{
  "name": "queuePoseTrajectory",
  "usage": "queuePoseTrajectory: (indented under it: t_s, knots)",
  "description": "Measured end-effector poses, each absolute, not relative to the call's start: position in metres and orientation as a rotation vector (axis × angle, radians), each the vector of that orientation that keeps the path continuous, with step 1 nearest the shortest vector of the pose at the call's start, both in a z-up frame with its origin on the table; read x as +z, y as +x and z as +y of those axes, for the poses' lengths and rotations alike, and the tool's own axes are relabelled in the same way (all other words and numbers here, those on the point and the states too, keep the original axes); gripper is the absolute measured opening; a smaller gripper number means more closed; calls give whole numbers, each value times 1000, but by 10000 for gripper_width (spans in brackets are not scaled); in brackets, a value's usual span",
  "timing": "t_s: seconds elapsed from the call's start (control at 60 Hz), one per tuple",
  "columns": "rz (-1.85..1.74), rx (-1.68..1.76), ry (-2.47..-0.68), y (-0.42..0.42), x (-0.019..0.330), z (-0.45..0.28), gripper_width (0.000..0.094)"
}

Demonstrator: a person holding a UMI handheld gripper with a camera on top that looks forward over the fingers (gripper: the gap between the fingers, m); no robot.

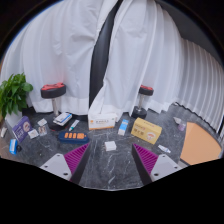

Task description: Unplug charger

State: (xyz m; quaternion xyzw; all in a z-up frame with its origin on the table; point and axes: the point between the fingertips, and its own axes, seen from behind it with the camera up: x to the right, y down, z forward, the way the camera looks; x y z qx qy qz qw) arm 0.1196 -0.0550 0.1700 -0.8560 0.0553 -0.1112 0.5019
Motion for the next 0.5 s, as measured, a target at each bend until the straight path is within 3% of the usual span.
queuePoseTrajectory:
  t_s: [0.167,0.5]
  knots:
    - [134,-255,-2078,102,186,-119,854]
    - [146,-195,-2144,86,182,-189,848]
